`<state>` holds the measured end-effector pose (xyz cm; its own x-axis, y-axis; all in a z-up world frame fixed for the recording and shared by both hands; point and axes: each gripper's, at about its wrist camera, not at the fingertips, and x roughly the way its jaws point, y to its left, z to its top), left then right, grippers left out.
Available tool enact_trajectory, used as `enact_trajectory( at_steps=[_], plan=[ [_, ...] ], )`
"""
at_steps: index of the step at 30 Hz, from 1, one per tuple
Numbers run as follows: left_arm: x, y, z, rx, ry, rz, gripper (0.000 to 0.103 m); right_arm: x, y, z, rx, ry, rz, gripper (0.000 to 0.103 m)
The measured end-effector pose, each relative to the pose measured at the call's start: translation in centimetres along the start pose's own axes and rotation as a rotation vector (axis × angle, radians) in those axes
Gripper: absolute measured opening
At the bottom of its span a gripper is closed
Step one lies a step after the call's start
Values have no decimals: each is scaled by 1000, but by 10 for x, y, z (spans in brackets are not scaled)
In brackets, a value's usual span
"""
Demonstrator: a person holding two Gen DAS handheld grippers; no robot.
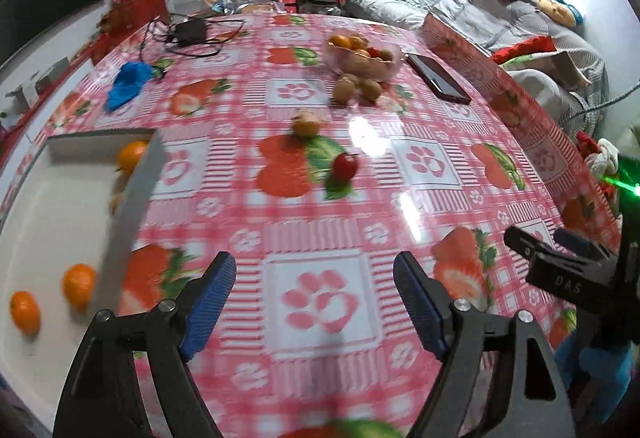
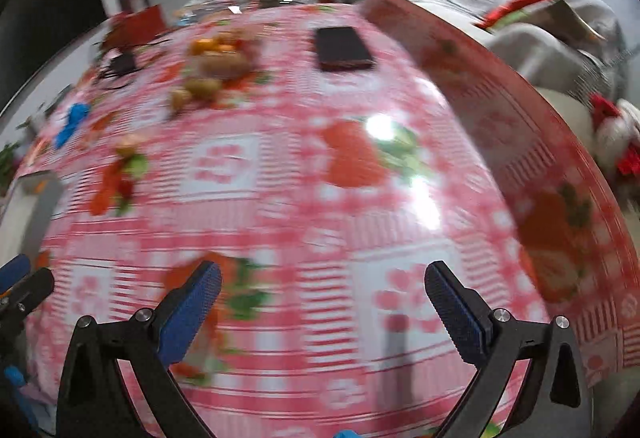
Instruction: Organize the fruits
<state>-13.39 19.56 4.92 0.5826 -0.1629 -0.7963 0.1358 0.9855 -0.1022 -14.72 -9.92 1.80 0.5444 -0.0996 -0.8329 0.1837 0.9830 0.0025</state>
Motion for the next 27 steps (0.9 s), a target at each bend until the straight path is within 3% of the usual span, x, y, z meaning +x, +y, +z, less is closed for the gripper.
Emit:
enact_trajectory(
  at_steps=[4, 9, 15, 21, 27],
  plan=[
    [12, -12, 2, 11, -24, 45, 84, 12, -17, -8, 36, 21, -4, 102],
    [28, -14, 1, -13, 16, 53, 84, 14, -9, -14, -44, -52, -25, 102],
    [44, -13, -6, -9, 50, 97, 85, 16, -13, -14, -49, -56, -10, 102],
    [46, -7, -10, -21, 32, 116, 100, 17, -12, -13, -50, -55, -10, 103],
    [47, -3, -10, -38, 27, 128, 102, 17, -12, -13, -49, -55, -10, 103]
  ],
)
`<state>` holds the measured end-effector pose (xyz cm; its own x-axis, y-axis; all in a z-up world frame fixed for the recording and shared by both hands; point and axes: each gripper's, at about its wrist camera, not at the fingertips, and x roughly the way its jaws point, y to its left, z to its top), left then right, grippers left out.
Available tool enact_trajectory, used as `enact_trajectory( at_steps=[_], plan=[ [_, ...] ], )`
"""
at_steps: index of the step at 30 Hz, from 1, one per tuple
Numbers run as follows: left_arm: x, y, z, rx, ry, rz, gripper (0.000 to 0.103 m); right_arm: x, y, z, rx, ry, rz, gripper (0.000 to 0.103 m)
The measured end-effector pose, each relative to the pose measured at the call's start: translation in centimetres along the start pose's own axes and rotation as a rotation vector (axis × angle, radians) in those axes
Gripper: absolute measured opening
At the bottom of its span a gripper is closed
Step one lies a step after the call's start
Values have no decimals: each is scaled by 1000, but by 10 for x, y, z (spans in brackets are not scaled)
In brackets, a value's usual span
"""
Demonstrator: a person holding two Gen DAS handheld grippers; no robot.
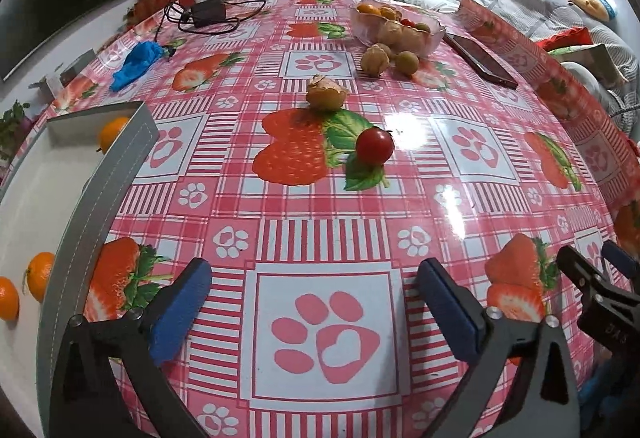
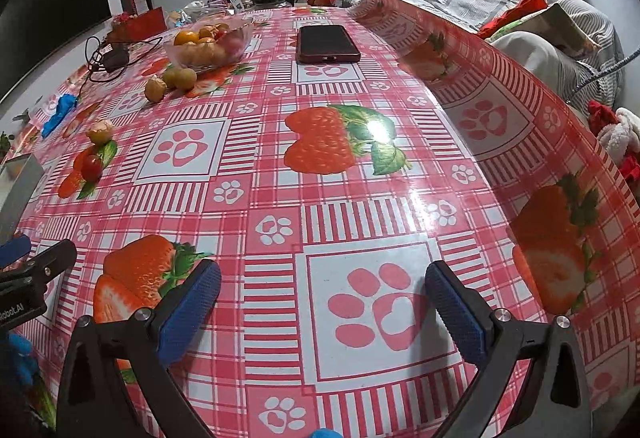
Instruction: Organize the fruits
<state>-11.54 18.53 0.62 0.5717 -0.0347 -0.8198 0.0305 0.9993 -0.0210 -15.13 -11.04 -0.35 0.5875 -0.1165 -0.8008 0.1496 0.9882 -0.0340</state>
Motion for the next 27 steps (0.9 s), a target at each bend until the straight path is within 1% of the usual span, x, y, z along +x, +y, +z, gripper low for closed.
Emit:
enact_trajectory(
  at_steps=[27],
  plan=[
    [-1, -1, -2, 7, -12, 1, 102, 0, 0, 0, 0, 0, 0, 103]
  ],
)
